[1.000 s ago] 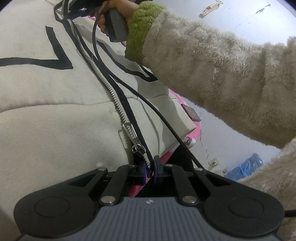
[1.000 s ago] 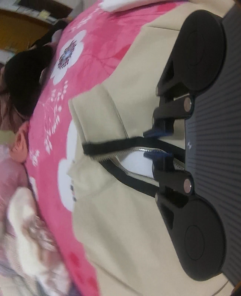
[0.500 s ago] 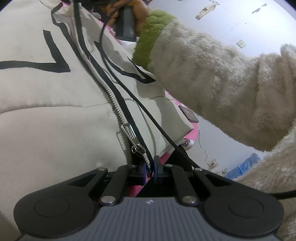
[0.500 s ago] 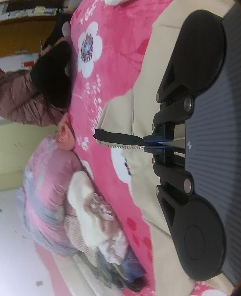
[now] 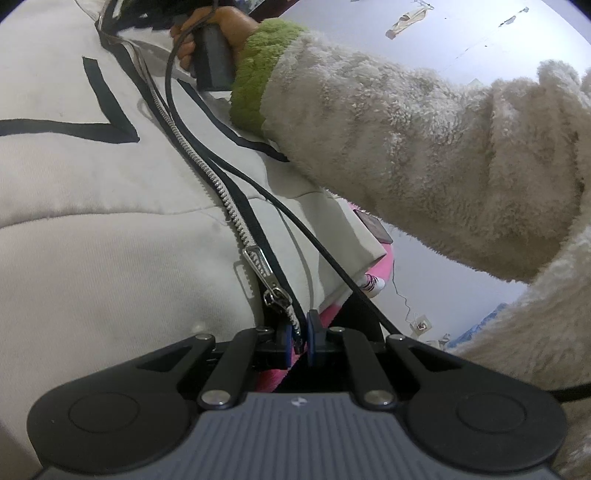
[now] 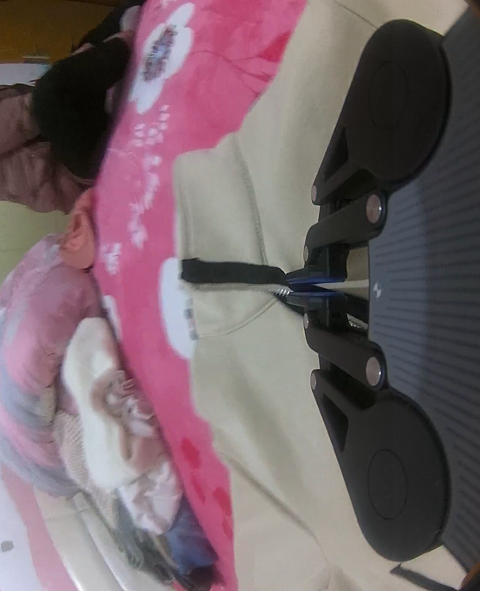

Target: Fold clothes

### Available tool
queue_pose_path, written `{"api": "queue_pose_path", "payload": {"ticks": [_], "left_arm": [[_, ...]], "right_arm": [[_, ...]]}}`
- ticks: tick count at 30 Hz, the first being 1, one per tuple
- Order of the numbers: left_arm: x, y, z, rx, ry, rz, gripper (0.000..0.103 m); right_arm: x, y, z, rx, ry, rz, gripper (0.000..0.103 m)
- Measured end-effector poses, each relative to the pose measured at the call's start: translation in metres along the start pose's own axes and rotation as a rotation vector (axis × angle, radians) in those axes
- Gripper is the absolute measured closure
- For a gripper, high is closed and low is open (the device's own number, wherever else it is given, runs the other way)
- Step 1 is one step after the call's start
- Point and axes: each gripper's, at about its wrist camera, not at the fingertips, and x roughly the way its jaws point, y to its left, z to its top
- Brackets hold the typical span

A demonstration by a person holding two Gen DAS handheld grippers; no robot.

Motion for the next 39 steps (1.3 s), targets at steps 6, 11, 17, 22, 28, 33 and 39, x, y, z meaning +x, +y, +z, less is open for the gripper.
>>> {"api": "queue_pose_path", "payload": {"ticks": [6, 11, 17, 22, 28, 33, 39], "left_arm": [[-0.001, -0.006, 0.002, 0.009, -0.003, 0.022, 0.095], [-0.005, -0.014, 0.0, 0.03, -0.029, 0.042, 0.094], [-0.005, -0.027, -0.002, 0.082, -0.037, 0.075, 0.092], [-0.01, -0.023, -0.004, 0.05, 0.012, 0.1, 0.085], [-0.052, -0.031, -0.003, 0.105, -0.025, 0.194, 0.055], [-0.094, -0.033, 0.042, 0.15, -0.134, 0.313, 0.053], [-0.075, -0.023, 0.141, 0.36, -0.16, 0.591, 0.054]], "right_arm": [[-0.024, -0.001, 0.006, 0.027, -0.002, -0.051, 0.085], [-0.137, -0.016, -0.002, 0.086, -0.162, -0.057, 0.078], [-0.281, -0.028, -0.056, 0.182, -0.3, -0.144, 0.076], [-0.336, -0.023, -0.127, 0.285, -0.333, -0.192, 0.076], [-0.365, -0.017, -0.205, 0.448, -0.387, -0.212, 0.076], [-0.366, -0.007, -0.243, 0.538, -0.457, -0.151, 0.076], [-0.33, 0.03, -0.203, 0.347, -0.431, -0.072, 0.076]]}}
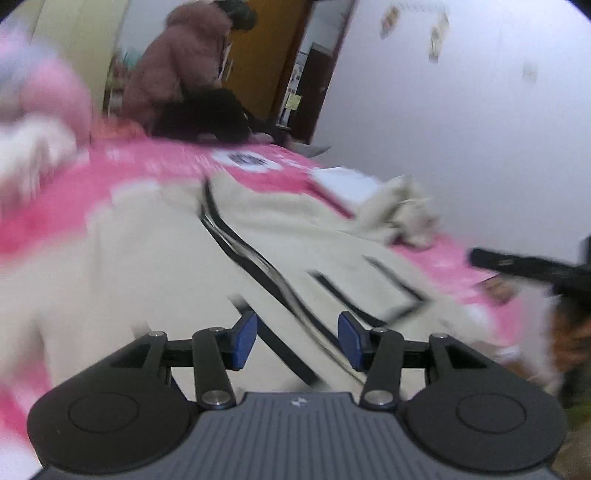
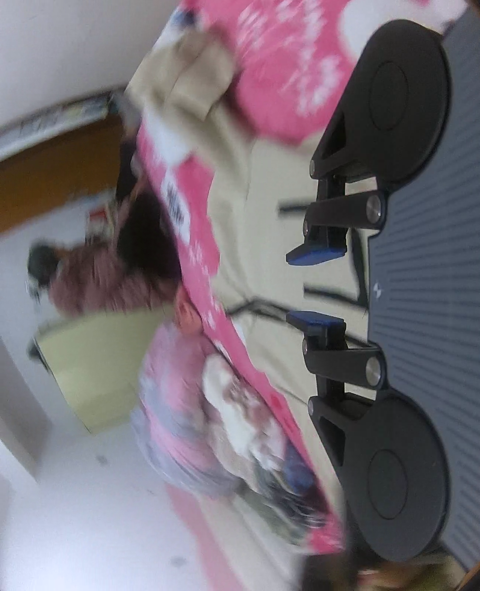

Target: Fold clothes

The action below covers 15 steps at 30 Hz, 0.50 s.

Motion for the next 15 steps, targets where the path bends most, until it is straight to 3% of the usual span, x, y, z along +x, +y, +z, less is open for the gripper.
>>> {"api": "queue_pose_path", "payload": {"ticks": [2, 4, 6, 9, 15], "left_arm": [[0.031, 0.001, 0.019, 0.092, 0.02, 0.07, 0.054], [0.058, 0.003, 0.029, 0.145, 0.036, 0.084, 0.054], [0.082, 0.006, 0.034, 0.179, 0.054, 0.086, 0.054], [0.113, 0.009, 0.032, 0.231, 0.082, 0.066, 0.054], [0.138, 0.022, 0.013, 0.252, 0.106, 0.039, 0.055]], "right_arm": [[0.028, 0.02, 0.005, -0.06, 0.045, 0.025, 0.076], [0.056, 0.04, 0.01, -0.119, 0.091, 0.05, 0.076], [0.083, 0.06, 0.015, -0.178, 0.137, 0.072, 0.076], [0.127, 0.075, 0.016, -0.251, 0.226, 0.028, 0.076], [0.194, 0.087, 0.011, -0.332, 0.36, -0.022, 0.076]]}}
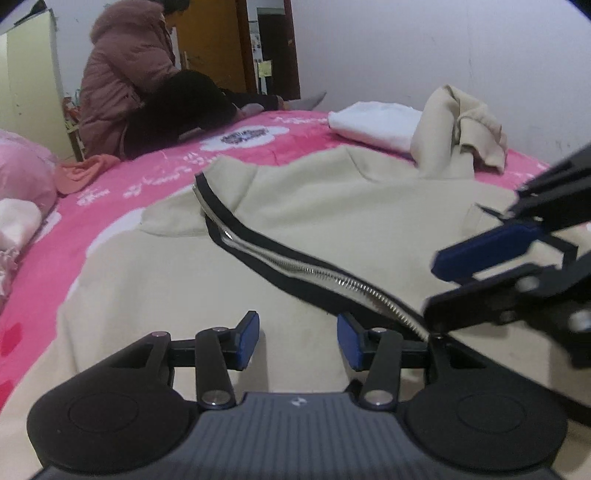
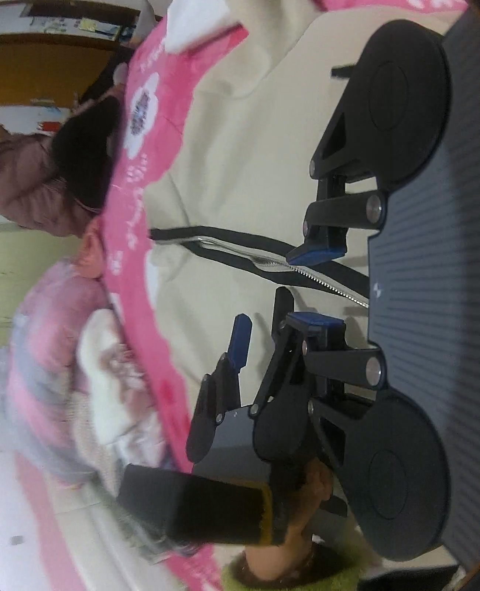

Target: Fold clothes

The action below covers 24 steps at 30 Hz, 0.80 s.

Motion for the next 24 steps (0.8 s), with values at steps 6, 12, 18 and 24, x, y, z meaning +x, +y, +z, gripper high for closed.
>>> {"api": "queue_pose_path", "payload": {"ticks": [6, 12, 18, 24], "left_arm": [[0.01, 0.016, -0.002, -0.074, -0.018, -0.051, 0.055], [0.018, 0.024, 0.0, -0.104, 0.0, -0.072, 0.053], [0.026, 0.031, 0.004, -0.154, 0.003, -0.09, 0.052], [0.025, 0.05, 0.004, -0.292, -0.027, -0.095, 0.053]], "right_arm": [[0.033, 0.002, -0.006, -0.067, 0.092, -0.067, 0.077], [0.03, 0.0, -0.013, -0.054, 0.051, -0.072, 0.098], [0.02, 0.006, -0.019, -0.084, 0.002, -0.057, 0.098], [0.033, 0.005, -0.027, -0.074, 0.033, -0.041, 0.089]]}}
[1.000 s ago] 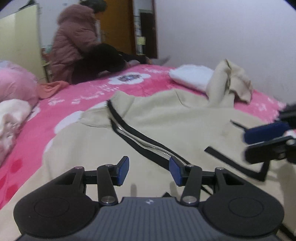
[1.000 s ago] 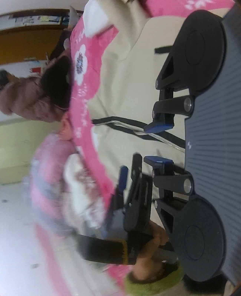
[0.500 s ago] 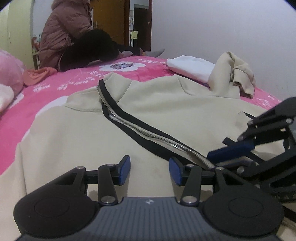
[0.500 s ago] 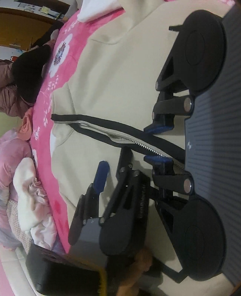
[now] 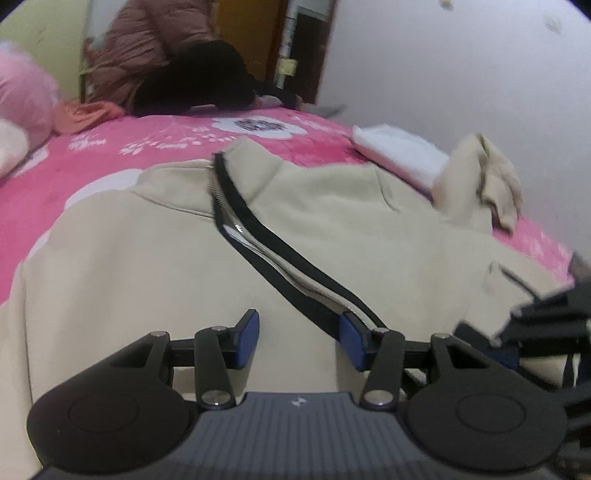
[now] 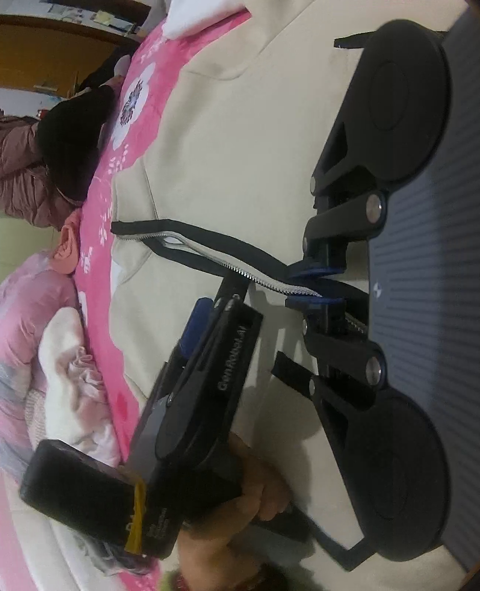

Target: Fold clothes

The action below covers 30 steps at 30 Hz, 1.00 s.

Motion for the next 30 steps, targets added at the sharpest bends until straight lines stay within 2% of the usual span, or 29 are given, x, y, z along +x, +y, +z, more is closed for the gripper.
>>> {"api": "queue_pose_path", "payload": {"ticks": [3, 6, 10, 14, 16, 18, 22, 26, 30], "left_arm": [[-0.01, 0.011, 0.005, -0.085, -0.048, 0.057, 0.055], [-0.025, 0.014, 0.012, -0.133, -0.1, 0.084, 0.055], [-0.044, -0.015, 0.022, -0.061, -0.155, 0.025, 0.055], [-0.037, -0.063, 0.019, 0.076, -0.113, -0.053, 0.055], [-0.027, -0.08, 0.011, 0.134, -0.075, -0.056, 0.055], [-0.014, -0.092, 0.0, 0.176, -0.028, -0.03, 0.055], [0.001, -0.089, -0.014, 0.169, 0.026, 0.033, 0.058], [0.001, -0.087, -0.018, 0.157, 0.022, 0.051, 0.058], [0.002, -0.089, -0.019, 0.171, 0.022, 0.081, 0.058]], "right_arm": [[-0.013, 0.004, -0.002, 0.011, -0.029, 0.027, 0.077], [-0.032, 0.008, -0.009, 0.056, -0.073, 0.076, 0.075], [-0.063, 0.011, -0.02, 0.135, -0.144, 0.128, 0.075], [-0.113, 0.0, -0.048, 0.269, -0.235, 0.145, 0.075], [-0.141, -0.011, -0.069, 0.336, -0.269, 0.099, 0.075], [-0.167, -0.028, -0.089, 0.393, -0.289, 0.004, 0.075], [-0.211, -0.071, -0.128, 0.543, -0.332, -0.173, 0.075], [-0.223, -0.114, -0.16, 0.709, -0.344, -0.197, 0.075], [-0.2, -0.131, -0.173, 0.708, -0.258, -0.184, 0.074]]}}
